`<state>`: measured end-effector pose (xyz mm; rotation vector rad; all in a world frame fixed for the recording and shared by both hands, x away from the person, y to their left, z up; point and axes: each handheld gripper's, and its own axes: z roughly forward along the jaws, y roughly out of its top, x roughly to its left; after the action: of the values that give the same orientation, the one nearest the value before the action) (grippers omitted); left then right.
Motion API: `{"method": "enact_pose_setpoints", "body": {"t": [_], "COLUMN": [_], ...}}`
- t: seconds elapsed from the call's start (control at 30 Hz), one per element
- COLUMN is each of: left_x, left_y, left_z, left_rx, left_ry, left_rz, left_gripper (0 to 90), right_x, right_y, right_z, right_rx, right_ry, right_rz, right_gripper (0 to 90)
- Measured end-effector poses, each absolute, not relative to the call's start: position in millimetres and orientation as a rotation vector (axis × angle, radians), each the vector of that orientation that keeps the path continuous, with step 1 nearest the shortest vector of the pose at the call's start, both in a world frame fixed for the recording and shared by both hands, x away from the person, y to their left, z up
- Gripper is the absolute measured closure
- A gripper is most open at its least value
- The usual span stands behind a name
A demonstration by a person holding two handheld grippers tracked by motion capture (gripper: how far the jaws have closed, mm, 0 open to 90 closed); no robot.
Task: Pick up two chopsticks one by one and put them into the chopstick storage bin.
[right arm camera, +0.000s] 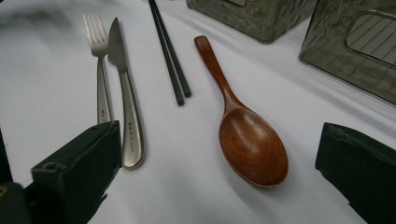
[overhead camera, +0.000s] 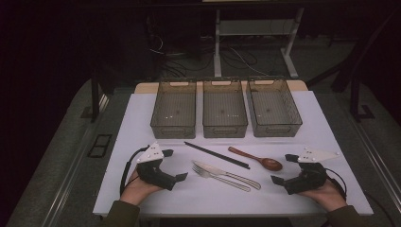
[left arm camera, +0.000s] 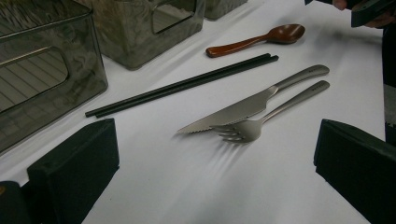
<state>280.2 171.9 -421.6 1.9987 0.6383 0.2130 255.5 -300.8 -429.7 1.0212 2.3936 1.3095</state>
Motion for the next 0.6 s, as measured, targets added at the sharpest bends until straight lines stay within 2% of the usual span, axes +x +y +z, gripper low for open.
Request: {"method": "enact_pose_setpoints", "body": {"t": [0.6], "left_x": [281.9], "left_y": [170.4], "left_z": [-423.3], "left_rx": [2.004], "left_ry": [0.623], "left_rz": [0.195], "left_gripper": [0.0], "right_x": [267.5], "right_y": [-299.2], "right_z": [-424.6], "right_rx": [1.032], "right_ry": [2.413], "right_rz": [1.350], "right_gripper": [0.0]}}
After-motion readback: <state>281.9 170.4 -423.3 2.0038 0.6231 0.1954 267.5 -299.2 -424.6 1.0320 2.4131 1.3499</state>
